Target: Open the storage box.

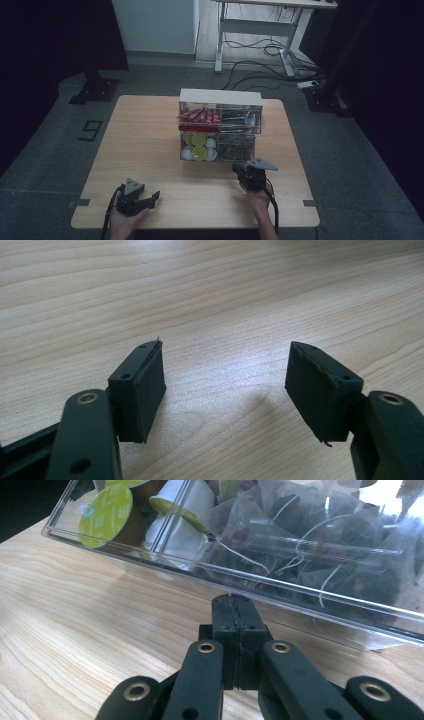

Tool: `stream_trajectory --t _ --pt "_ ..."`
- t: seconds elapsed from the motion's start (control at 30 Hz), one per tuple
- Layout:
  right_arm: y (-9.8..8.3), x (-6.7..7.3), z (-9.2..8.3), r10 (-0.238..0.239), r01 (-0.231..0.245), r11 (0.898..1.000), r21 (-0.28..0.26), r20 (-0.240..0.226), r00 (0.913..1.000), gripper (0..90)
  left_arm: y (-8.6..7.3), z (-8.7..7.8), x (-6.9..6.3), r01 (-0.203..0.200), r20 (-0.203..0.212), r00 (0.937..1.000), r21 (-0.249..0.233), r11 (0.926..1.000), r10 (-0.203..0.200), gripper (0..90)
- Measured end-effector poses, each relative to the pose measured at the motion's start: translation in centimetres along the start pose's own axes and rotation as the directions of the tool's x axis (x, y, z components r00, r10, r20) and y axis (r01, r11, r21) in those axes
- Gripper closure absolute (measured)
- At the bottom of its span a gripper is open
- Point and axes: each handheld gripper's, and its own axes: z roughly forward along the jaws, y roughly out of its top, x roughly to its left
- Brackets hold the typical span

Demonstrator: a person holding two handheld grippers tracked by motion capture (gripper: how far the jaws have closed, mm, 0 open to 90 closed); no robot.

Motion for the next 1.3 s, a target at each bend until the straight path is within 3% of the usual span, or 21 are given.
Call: stream_trajectory --t 0.9,1.3 --pt "0.1 -0.3 -0.5 0.011 -0.011 1.000 -0.017 0.013 0.9999 89.2 0.0 0.0 0.1 0.006 0.003 1.0000 -0.003 1.0000 -0.006 32.2" --pt "0.6 -0.2 -1.2 0.011 -0.010 0.999 -0.053 0.014 0.9998 89.1 0.0 0.0 0.0 0.005 0.005 1.0000 0.000 1.0000 -0.005 32.2"
